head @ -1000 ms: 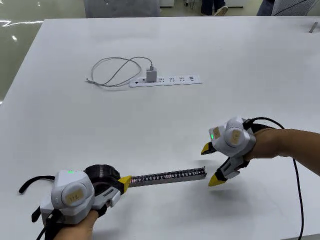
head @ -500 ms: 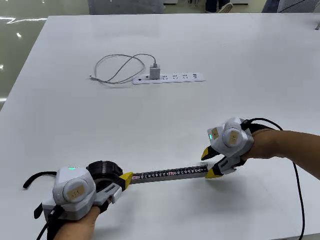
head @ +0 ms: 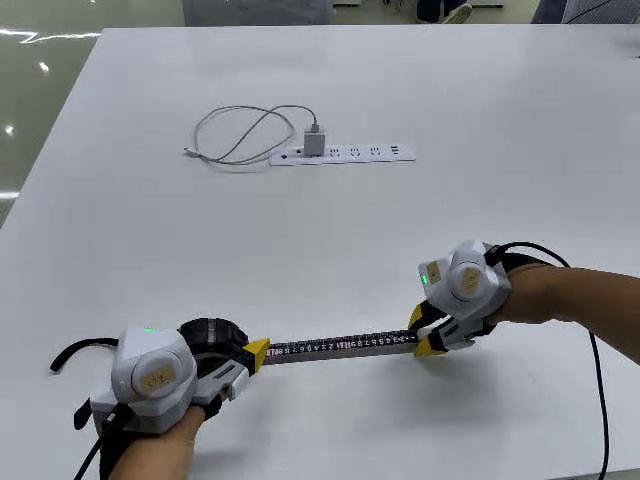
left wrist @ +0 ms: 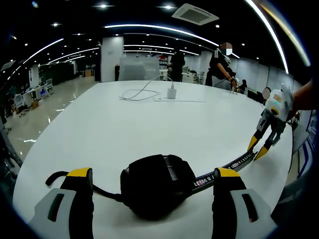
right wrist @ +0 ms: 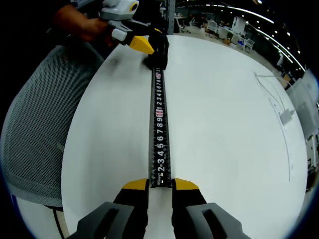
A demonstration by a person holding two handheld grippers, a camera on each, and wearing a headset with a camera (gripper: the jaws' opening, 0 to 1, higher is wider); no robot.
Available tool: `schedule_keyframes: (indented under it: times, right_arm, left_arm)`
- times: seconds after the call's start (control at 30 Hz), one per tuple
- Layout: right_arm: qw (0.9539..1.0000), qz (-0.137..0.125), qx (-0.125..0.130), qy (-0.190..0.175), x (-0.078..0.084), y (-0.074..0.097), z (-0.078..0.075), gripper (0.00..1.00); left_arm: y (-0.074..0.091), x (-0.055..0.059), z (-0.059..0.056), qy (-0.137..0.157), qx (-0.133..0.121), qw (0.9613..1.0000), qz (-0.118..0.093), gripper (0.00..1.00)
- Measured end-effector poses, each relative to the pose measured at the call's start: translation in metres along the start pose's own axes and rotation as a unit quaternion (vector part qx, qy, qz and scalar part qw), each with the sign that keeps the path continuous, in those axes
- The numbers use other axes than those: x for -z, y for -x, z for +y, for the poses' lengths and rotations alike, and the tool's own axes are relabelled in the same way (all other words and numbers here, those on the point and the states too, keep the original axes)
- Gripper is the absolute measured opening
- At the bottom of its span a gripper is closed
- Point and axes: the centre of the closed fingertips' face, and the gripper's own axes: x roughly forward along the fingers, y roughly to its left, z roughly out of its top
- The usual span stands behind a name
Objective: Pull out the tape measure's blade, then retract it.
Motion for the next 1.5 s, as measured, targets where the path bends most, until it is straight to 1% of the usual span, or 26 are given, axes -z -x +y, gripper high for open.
schedule_keyframes:
  times: [0.13, 0.2, 0.27, 0.33, 0.43, 0.47, 0.5, 0.53, 0.57, 0.6, 0.67, 0.7, 0.87, 0.93, 1.0, 1.03, 1.13, 1.17, 1.2, 1.27, 1.33, 1.4, 1.43, 1.47, 1.5]
  right_arm:
    - [1.0, 0.0, 0.002, -0.003, 0.0, 0.0, -0.001, 0.12]
    - [0.9999, 0.0, 0.003, -0.011, 0.001, 0.0, -0.001, 0.12]
    - [0.9999, 0.001, 0.002, -0.015, 0.001, 0.0, -0.001, 0.11]
    - [0.9998, 0.006, 0.004, -0.02, 0.001, -0.001, -0.002, 0.11]
    - [0.9998, 0.018, 0.006, -0.011, 0.0, -0.001, -0.001, 0.1]
    - [0.9997, 0.019, 0.007, -0.015, 0.0, -0.001, -0.001, 0.1]
    - [0.9991, 0.018, 0.01, -0.038, 0.0, -0.001, 0.0, 0.1]
    - [0.9987, 0.012, 0.01, -0.048, 0.0, -0.001, -0.001, 0.1]
    - [0.9989, 0.012, 0.01, -0.044, 0.001, -0.001, -0.002, 0.1]
    - [0.9986, 0.011, 0.012, -0.05, 0.001, -0.001, -0.002, 0.1]
    - [0.9984, 0.013, 0.015, -0.052, 0.001, -0.001, -0.001, 0.1]
    - [0.9985, 0.016, 0.016, -0.05, 0.001, -0.002, -0.001, 0.1]
    - [0.9985, 0.034, 0.014, -0.041, 0.0, -0.002, -0.001, 0.1]
    - [0.9982, 0.04, 0.014, -0.042, 0.0, -0.002, -0.001, 0.1]
    - [0.9981, 0.044, 0.012, -0.042, 0.0, -0.002, -0.002, 0.11]
    - [0.998, 0.046, 0.011, -0.042, 0.0, -0.002, -0.002, 0.11]
    - [0.9976, 0.049, 0.01, -0.048, 0.0, -0.002, -0.002, 0.11]
    - [0.9973, 0.049, 0.011, -0.053, 0.0, -0.002, -0.002, 0.1]
    - [0.9954, 0.048, 0.012, -0.082, 0.001, -0.002, -0.003, 0.1]
    - [0.9961, 0.048, 0.011, -0.073, 0.001, -0.002, -0.004, 0.1]
    - [0.9962, 0.051, 0.01, -0.07, 0.001, -0.002, -0.003, 0.1]
    - [0.9964, 0.051, 0.007, -0.068, 0.001, -0.002, -0.003, 0.09]
    - [0.997, 0.049, 0.005, -0.06, 0.001, -0.002, -0.003, 0.09]
    - [0.9975, 0.046, 0.006, -0.054, 0.002, -0.002, -0.002, 0.09]
    - [0.9975, 0.044, 0.006, -0.055, 0.002, -0.002, -0.002, 0.08]
  left_arm:
    - [0.0, 0.0, 0.001, 0.0, -0.001, 1.0, 0.0, 0.99]
    - [0.0, 0.0, 0.001, -0.004, -0.001, 1.0, 0.001, 0.99]
    - [-0.001, 0.004, -0.002, -0.006, 0.005, 0.9999, 0.012, 0.99]
    - [-0.002, 0.005, -0.002, -0.017, 0.001, 0.9998, 0.011, 0.99]
    - [-0.002, 0.004, -0.003, -0.012, 0.003, 0.9999, 0.008, 0.99]
    - [-0.002, 0.003, -0.003, -0.012, 0.001, 0.9999, 0.006, 0.99]
    - [-0.003, 0.003, -0.003, -0.012, 0.001, 0.9999, 0.006, 0.98]
    - [-0.005, 0.005, -0.003, -0.013, -0.001, 0.9998, 0.012, 0.98]
    - [-0.004, 0.01, 0.003, -0.025, -0.018, 0.9991, 0.028, 0.99]
    - [-0.007, 0.009, 0.002, -0.02, -0.015, 0.9995, 0.021, 0.99]
    - [-0.009, 0.006, 0.003, -0.001, -0.015, 0.9998, 0.015, 0.99]
    - [-0.009, 0.005, 0.003, 0.002, -0.018, 0.9997, 0.014, 0.98]
    - [-0.01, 0.001, 0.001, 0.009, -0.015, 0.9998, 0.008, 0.87]
    - [-0.012, 0.003, -0.001, 0.009, -0.013, 0.9998, 0.011, 0.85]
    - [-0.013, 0.004, -0.001, 0.005, -0.013, 0.9998, 0.012, 0.79]
    - [-0.013, 0.005, 0.0, 0.007, -0.014, 0.9997, 0.016, 0.75]
    - [-0.013, 0.008, 0.001, 0.017, -0.019, 0.9994, 0.023, 0.71]
    - [-0.014, 0.009, 0.002, 0.02, -0.021, 0.9993, 0.025, 0.72]
    - [-0.014, 0.011, 0.003, 0.019, -0.026, 0.999, 0.031, 0.74]
    - [-0.014, 0.012, 0.002, 0.027, -0.024, 0.9988, 0.034, 0.73]
    - [-0.014, 0.012, 0.001, 0.017, -0.022, 0.999, 0.034, 0.71]
    - [-0.014, 0.012, -0.003, 0.015, -0.018, 0.9991, 0.036, 0.67]
    - [-0.014, 0.011, -0.004, 0.009, -0.019, 0.9991, 0.037, 0.66]
    - [-0.014, 0.01, -0.002, -0.01, -0.027, 0.9989, 0.037, 0.66]
    - [-0.015, 0.011, -0.005, -0.008, -0.024, 0.9989, 0.04, 0.65]
